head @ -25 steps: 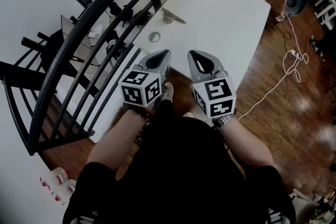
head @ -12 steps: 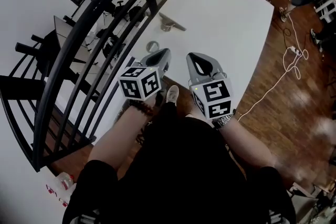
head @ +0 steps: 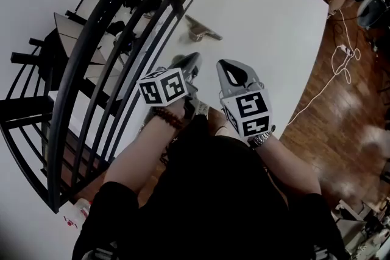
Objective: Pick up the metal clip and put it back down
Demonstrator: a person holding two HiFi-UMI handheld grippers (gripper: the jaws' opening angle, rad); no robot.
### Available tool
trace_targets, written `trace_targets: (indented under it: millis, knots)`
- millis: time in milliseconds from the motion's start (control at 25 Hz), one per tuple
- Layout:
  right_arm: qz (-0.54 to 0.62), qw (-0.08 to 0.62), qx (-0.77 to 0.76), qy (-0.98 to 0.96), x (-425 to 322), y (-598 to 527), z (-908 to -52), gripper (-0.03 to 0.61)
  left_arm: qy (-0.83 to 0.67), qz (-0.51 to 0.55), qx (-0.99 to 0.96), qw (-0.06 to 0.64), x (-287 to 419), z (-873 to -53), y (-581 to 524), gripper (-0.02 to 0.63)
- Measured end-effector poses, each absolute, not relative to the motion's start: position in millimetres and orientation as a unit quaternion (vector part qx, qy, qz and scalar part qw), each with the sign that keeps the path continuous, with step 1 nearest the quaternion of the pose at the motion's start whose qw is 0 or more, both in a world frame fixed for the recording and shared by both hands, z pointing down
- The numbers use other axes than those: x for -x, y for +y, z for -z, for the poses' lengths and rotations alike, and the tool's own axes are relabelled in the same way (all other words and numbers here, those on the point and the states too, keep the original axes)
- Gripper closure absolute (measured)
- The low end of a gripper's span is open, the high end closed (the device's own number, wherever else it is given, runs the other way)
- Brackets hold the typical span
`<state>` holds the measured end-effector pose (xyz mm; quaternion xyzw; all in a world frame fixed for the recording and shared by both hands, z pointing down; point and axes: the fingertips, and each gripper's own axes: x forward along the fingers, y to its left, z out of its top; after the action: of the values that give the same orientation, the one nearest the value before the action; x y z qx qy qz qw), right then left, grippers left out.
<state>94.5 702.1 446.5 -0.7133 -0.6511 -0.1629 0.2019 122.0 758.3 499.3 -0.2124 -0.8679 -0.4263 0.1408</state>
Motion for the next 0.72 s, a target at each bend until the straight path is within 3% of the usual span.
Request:
trace_targets:
  millis: [720]
  knots:
    - [0.183, 0.262, 0.678, -0.662, -61.1, 758.3, -493.7, 0.586, -0.77, 0.577, 0.226, 0.153, -95.0, -587.1, 830.2, 0.54]
